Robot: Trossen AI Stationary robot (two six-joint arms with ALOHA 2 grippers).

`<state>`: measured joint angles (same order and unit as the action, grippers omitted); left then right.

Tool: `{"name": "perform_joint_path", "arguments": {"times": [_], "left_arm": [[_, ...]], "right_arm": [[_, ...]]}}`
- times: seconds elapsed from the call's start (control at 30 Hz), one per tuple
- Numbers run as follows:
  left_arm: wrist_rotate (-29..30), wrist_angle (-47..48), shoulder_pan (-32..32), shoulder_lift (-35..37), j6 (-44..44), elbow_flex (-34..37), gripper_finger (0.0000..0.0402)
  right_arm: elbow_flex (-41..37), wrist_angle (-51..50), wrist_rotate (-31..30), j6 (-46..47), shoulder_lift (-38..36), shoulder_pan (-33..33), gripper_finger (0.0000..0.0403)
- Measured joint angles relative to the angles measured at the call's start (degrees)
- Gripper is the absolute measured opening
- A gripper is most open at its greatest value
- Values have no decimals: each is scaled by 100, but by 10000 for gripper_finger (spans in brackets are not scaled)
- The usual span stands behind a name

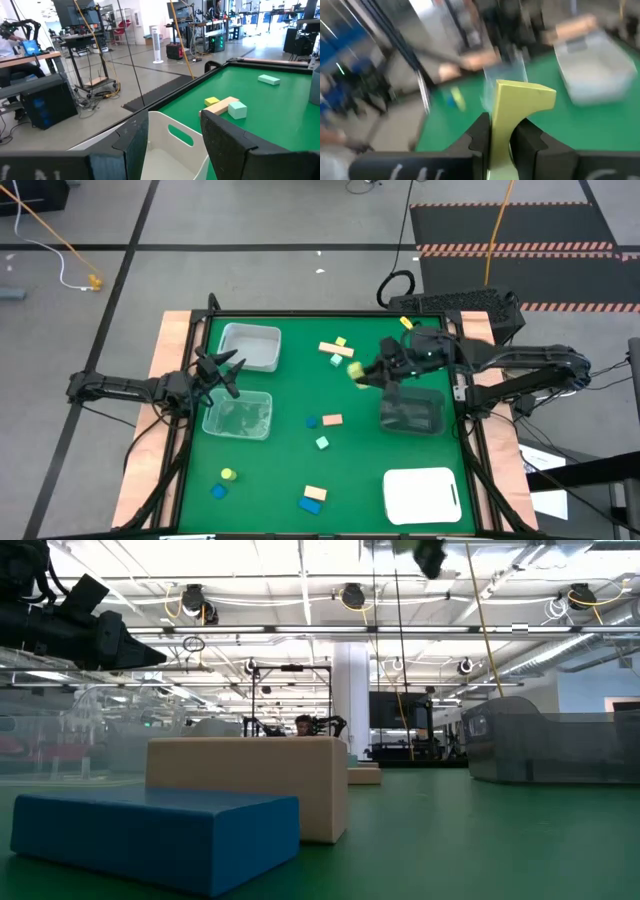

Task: Sort & place blocks by color
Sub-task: Put the top right green block into the black bin

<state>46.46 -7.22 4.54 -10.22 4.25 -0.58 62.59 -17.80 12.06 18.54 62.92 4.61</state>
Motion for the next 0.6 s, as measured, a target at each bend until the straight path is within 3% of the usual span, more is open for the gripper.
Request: {"name": "perform_joint_path", "arguments": {"times": [0.1,0.3,0.43,0.6], "left_arm": [[1,0,-2,0,0,-1,184],[1,0,0,0,0,-1,184],[0,0,0,0,0,-2,184],[0,0,-2,-2,0,0,184]], "right_arm": [[172,-1649,-33,76,-239,28,42],[113,-3739,-22,473,-492,26,42],[-180,-4412,-22,485,-503,26,42],[-954,-4318,-2,649,-501,26,42]]}}
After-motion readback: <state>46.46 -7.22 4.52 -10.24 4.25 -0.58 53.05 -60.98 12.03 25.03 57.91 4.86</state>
